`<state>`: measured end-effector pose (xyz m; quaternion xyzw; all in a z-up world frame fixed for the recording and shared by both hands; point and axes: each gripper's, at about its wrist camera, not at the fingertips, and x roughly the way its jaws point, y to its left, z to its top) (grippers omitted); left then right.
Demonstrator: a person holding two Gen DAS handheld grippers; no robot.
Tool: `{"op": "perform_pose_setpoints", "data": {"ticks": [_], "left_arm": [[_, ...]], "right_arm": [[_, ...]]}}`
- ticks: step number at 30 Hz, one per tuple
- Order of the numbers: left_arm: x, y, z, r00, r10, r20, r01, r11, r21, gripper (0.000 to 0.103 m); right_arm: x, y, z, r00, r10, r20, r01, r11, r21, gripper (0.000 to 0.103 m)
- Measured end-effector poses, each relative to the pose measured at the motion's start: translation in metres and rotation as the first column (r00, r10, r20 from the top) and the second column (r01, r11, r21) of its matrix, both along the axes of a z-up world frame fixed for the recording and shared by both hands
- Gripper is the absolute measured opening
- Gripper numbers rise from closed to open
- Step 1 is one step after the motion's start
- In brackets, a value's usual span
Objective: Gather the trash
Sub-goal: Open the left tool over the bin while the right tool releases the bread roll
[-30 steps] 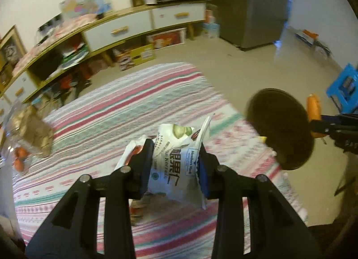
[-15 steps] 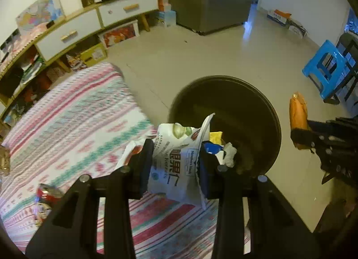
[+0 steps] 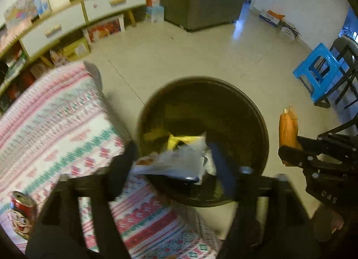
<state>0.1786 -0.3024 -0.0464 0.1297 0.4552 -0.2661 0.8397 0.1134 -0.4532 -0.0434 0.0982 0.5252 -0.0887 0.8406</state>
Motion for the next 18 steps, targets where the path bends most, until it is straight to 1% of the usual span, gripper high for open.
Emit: {"op": "perform_pose_setpoints", "data": {"ticks": [2,4,7,10,14,15,16,18], "left_arm": [[0.000,0.008,0.006,1.000,0.006,0.028,-0.006,1.000,0.013,0.081],[0.003,0.018,0.008,0.999,0.025,0.022,-0.025,0.999,0.019,0.081],[0.003,0.042,0.014,0.998,0.061,0.017,-0.061,0.998,0.005,0.081],[-0.001,0.067,0.020,0.996,0.088,0.020,-0.088,0.996,0.006,0.082],[-0.011,0.101,0.030,0.994,0.110,0.029,-0.110,0.994,0.000,0.082],[-0.011,0.108,0.031,0.993,0.115,0.029,-0.115,0.993,-0.001,0.083],[-0.012,0.116,0.034,0.992,0.126,0.032,-0.126,0.992,-0.002,0.083],[-0.015,0.136,0.039,0.988,0.150,0.032,-0.150,0.989,-0.012,0.085]], "right_arm": [[0.002,0.003,-0.001,1.000,0.002,-0.003,-0.002,1.000,-0.005,0.026],[0.004,0.005,-0.003,1.000,0.001,-0.007,-0.001,1.000,-0.007,0.026],[0.007,0.005,-0.006,1.000,-0.006,-0.014,0.006,1.000,-0.006,0.026],[0.013,0.007,-0.010,1.000,-0.015,-0.027,0.015,1.000,-0.011,0.026],[0.021,0.013,-0.011,1.000,-0.023,-0.018,0.023,1.000,-0.009,0.026],[0.023,0.014,-0.011,1.000,-0.027,-0.015,0.027,1.000,0.000,0.030],[0.025,0.016,-0.011,0.999,-0.032,-0.015,0.032,0.999,0.004,0.049],[0.026,0.019,-0.010,0.999,-0.040,-0.006,0.040,0.999,0.002,0.070]]}}
